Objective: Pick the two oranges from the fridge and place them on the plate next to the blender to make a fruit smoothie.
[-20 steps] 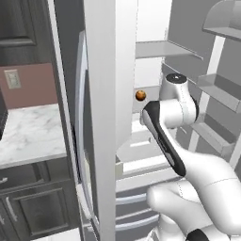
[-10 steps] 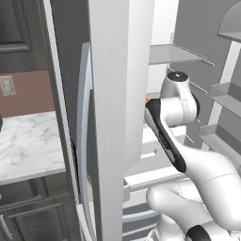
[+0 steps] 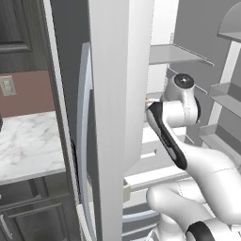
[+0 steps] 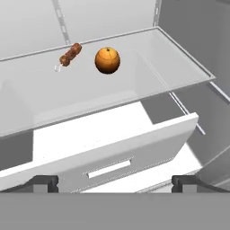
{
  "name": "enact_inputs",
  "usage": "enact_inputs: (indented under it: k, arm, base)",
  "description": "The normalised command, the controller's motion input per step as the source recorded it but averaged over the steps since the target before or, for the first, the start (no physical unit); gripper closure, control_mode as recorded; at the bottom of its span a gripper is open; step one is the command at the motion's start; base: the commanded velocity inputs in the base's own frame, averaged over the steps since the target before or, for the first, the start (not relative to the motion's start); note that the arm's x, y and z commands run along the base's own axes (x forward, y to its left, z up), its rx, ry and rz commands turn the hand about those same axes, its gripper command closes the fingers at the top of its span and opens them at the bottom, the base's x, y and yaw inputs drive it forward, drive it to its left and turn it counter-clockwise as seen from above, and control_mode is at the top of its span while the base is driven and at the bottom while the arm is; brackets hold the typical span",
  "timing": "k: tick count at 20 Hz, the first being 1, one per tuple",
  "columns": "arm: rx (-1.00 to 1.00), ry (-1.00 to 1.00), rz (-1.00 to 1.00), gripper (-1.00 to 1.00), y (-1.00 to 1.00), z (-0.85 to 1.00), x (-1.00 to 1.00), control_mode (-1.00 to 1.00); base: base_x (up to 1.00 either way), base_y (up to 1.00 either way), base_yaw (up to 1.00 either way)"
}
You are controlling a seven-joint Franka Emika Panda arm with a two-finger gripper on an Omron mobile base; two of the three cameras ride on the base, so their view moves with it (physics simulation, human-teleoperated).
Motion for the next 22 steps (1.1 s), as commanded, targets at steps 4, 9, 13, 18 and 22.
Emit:
enact_inputs:
  k: [4, 9, 13, 18, 22]
  arm:
    - [0.02, 0.0, -0.01, -1.0, -0.13, 0.14, 0.67, -1.0]
    - [0.01, 0.13, 0.0, -1.0, -0.39, 0.0, 0.7, -1.0]
    - [0.0, 0.13, 0.0, -1.0, -0.09, 0.0, 0.21, -1.0]
    - [0.0, 0.04, 0.0, -1.0, 0.0, -0.26, 0.12, -1.0]
    - [0.0, 0.0, 0.0, -1.0, 0.0, -0.42, 0.39, -1.0]
  base:
    - [0.0, 0.0, 0.0]
    - [0.0, 0.0, 0.0]
    - [0.0, 0.0, 0.0]
    - [0.0, 0.0, 0.0]
    - [0.0, 0.0, 0.0]
